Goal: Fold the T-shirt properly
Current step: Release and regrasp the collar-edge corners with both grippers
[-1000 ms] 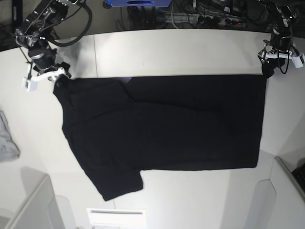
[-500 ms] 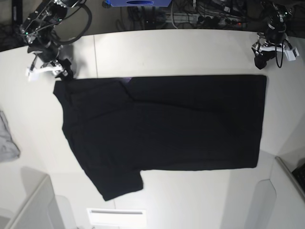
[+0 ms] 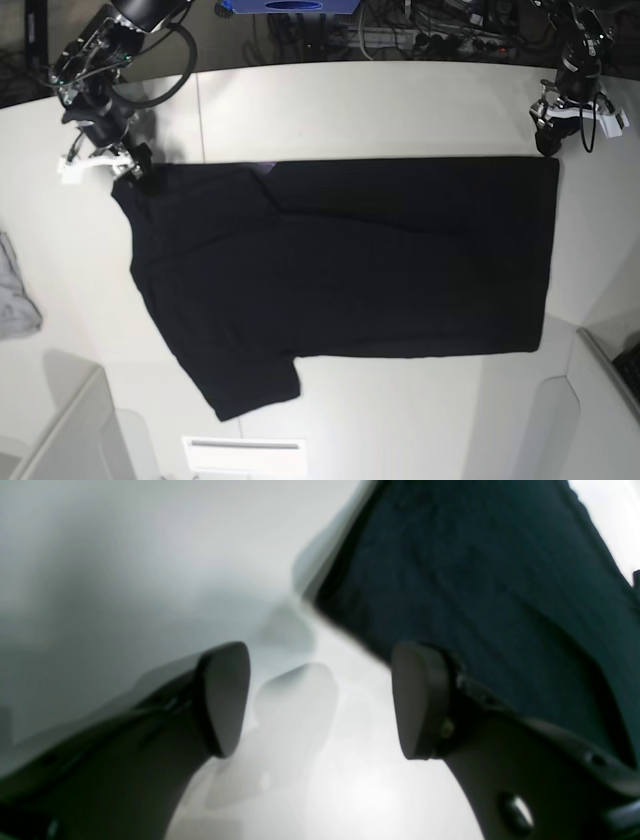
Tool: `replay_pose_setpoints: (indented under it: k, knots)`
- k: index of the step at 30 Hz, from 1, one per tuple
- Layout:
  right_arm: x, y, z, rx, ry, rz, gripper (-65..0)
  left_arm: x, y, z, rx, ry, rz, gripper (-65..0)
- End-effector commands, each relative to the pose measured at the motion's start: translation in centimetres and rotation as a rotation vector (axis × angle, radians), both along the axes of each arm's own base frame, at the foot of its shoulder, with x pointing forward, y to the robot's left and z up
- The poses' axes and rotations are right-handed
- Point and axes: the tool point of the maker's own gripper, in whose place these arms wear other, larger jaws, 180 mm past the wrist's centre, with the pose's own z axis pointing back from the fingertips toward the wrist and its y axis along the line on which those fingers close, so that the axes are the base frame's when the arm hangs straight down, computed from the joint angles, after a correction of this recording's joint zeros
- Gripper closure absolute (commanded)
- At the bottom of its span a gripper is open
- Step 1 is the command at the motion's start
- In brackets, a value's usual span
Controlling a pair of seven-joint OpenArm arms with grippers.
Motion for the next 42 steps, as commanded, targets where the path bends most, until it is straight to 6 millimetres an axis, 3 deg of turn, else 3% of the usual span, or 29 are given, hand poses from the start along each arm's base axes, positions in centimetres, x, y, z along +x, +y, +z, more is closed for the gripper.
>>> replay_pose_setpoints:
  k: [1,9,17,24,26,29,32,35,36,39,42]
  knots:
    - [-0.4,-0.4,-0.5,-0.018,0.037,0.004,-34.8,0.7,0.6,0.9,0.019,-0.033,0.003,-42.8]
    - [-0.3,-0.2,-0.5,-0.018,0.035,0.011,-34.8,1.7,1.2,-1.0,-0.049,-0.021,0.080,-42.6]
    - [-0.3,-0.1,-0.5,-0.019,0.034,0.012,-34.8,4.7,1.1,-0.2,-0.066,-0.079,0.086,-42.6]
    - [-0.2,-0.2,-0.4,-0.019,0.032,0.011,-34.7,4.8,0.9,-1.5,-0.104,-0.063,0.104,-42.3]
    - [-0.2,-0.2,-0.4,-0.019,0.032,0.011,-34.7,4.7,0.9,-1.8,-0.112,-0.058,0.108,-37.8]
    - [-0.2,-0.2,-0.4,-0.020,0.032,0.009,-32.4,4.7,0.8,-2.0,-0.118,-0.053,0.110,-20.7]
    - [0.2,-0.4,-0.1,-0.018,0.017,0.002,-18.6,4.7,0.8,-2.1,-0.119,-0.052,0.110,-0.8]
    - [0.8,-0.4,0.3,-0.017,0.001,0.000,-2.0,4.7,1.3,-1.8,-0.107,-0.051,0.106,0.0]
    - [1.1,-0.4,0.4,-0.017,-0.006,0.000,0.0,4.9,1.3,-1.8,-0.101,-0.048,0.093,0.0]
    - [1.5,-0.5,0.8,-0.023,-0.017,0.000,0.0,5.9,0.5,-1.4,-0.076,-0.033,0.015,0.0]
    - [1.6,-0.8,1.6,-0.046,-0.032,0.001,0.0,5.5,0.7,-1.5,-0.069,-0.019,0.002,0.0]
